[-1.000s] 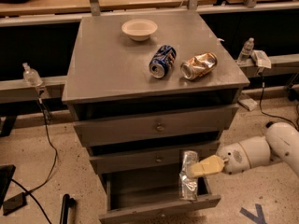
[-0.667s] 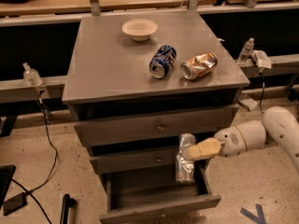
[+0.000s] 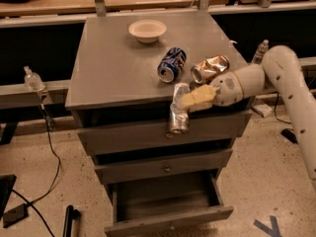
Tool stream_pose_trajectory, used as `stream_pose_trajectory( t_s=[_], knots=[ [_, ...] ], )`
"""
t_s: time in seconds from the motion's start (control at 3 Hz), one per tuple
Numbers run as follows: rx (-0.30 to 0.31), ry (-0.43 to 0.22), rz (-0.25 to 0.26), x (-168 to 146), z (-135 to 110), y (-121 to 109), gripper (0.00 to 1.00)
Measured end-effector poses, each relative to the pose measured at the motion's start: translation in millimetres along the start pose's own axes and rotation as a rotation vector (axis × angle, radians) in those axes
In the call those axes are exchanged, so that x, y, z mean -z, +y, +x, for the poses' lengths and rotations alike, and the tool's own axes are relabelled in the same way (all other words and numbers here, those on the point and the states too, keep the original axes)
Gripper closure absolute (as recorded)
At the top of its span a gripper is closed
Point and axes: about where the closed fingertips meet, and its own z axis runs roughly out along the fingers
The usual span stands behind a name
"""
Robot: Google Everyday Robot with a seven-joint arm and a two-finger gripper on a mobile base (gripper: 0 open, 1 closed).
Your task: Pick redbull can from bottom drawer and place on counter
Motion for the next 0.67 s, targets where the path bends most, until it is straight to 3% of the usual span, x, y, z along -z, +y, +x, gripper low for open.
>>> stream_pose_trajectory(
  t_s=[0.33,0.67],
  knots=[
    [0.039,0.007,-0.048,11.8,39.8,-20.6,1.00],
    [0.055,0.018,-0.036,20.5,73.3,-39.5,1.00]
  ],
)
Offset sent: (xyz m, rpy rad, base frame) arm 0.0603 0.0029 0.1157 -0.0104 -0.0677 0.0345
